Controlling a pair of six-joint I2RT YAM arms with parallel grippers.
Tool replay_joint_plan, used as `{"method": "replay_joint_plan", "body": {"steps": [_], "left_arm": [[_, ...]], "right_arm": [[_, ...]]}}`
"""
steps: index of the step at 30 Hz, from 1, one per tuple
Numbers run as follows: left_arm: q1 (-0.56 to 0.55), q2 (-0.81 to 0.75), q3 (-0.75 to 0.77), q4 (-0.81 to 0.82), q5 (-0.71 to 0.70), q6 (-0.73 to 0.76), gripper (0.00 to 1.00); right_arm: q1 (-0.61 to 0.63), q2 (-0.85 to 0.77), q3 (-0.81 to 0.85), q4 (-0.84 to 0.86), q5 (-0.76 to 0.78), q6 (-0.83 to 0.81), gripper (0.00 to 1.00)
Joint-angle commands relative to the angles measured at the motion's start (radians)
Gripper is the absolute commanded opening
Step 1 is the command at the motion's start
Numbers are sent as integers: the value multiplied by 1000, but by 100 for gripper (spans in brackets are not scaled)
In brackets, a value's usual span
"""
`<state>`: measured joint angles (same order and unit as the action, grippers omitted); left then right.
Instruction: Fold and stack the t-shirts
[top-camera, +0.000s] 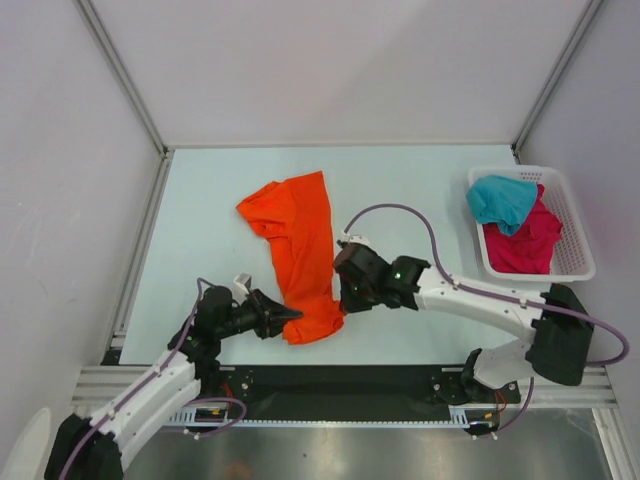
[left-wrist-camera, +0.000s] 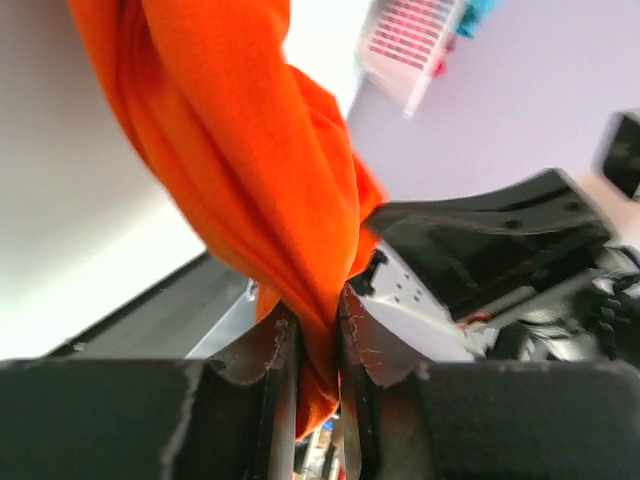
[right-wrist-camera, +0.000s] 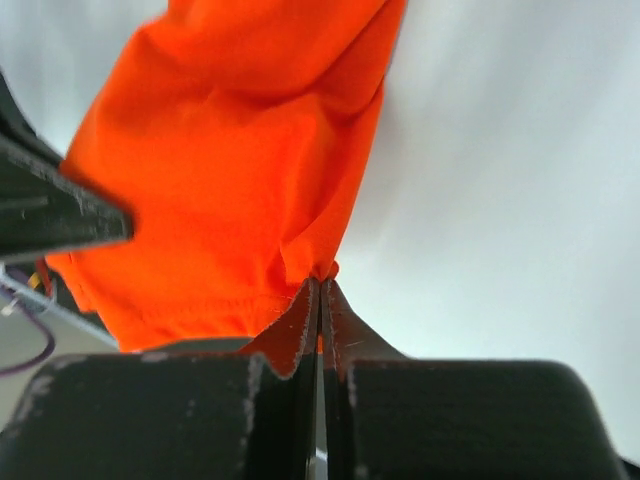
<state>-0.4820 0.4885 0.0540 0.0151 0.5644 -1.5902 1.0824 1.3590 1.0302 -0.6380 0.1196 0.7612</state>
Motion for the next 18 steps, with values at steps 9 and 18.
{"method": "replay_joint_plan", "body": {"steps": [9, 18], "left_arm": [[167, 794, 423, 55, 112, 433, 26], [276, 1022, 566, 74, 158, 473, 26]], "right_arm": [[-268, 385, 390, 9, -109, -261, 0], [-383, 575, 629, -40, -195, -350, 0]]}}
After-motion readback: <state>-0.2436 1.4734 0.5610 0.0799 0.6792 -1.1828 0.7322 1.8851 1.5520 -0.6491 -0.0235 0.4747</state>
